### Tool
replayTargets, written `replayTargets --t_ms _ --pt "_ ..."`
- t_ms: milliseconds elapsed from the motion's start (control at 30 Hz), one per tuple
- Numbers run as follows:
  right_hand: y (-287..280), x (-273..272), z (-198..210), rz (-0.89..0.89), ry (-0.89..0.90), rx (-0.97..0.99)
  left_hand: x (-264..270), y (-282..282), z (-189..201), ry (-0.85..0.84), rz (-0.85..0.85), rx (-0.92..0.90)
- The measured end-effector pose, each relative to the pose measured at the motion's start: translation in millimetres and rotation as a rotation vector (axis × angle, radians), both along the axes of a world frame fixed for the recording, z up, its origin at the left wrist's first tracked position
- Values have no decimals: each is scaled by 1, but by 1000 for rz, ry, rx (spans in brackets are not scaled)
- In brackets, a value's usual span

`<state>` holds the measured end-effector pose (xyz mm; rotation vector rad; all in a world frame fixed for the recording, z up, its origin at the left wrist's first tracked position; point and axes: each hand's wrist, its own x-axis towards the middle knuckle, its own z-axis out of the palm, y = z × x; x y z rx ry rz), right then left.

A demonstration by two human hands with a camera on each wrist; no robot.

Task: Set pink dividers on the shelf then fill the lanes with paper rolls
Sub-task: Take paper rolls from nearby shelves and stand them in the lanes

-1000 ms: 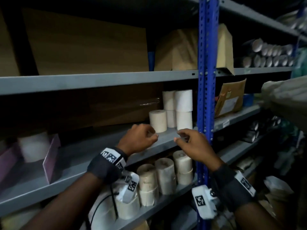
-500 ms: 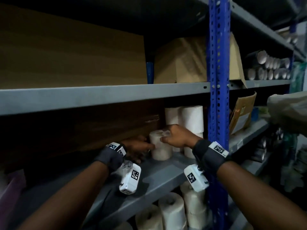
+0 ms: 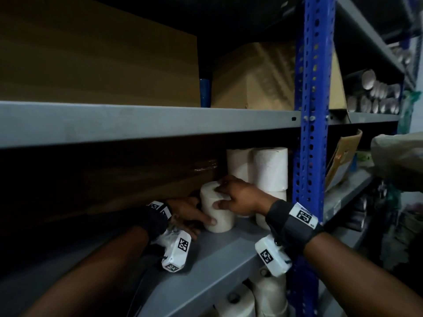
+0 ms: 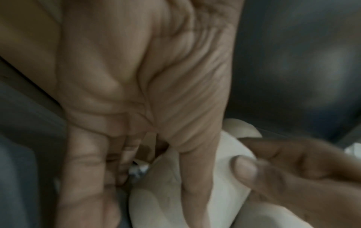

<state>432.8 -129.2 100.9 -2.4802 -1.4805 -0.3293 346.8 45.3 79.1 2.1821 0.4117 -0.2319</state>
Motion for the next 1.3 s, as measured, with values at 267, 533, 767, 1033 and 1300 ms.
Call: replayTargets --t_ms 267,533,767,1033,1300 --pt "-55 -37 14 224 28 161 -48 -34 20 -74 -108 5" --pt "-108 -102 38 383 195 340 -137 -102 35 -463 -192 -78" --pt "-147 -173 34 575 307 448 -229 -170 -4 -827 19 -255" --pt "-161 -262 31 745 357 354 -331 -220 -42 -1030 289 -298" --pt "-143 -336 25 899 413 183 -437 -233 -60 -1093 454 -176"
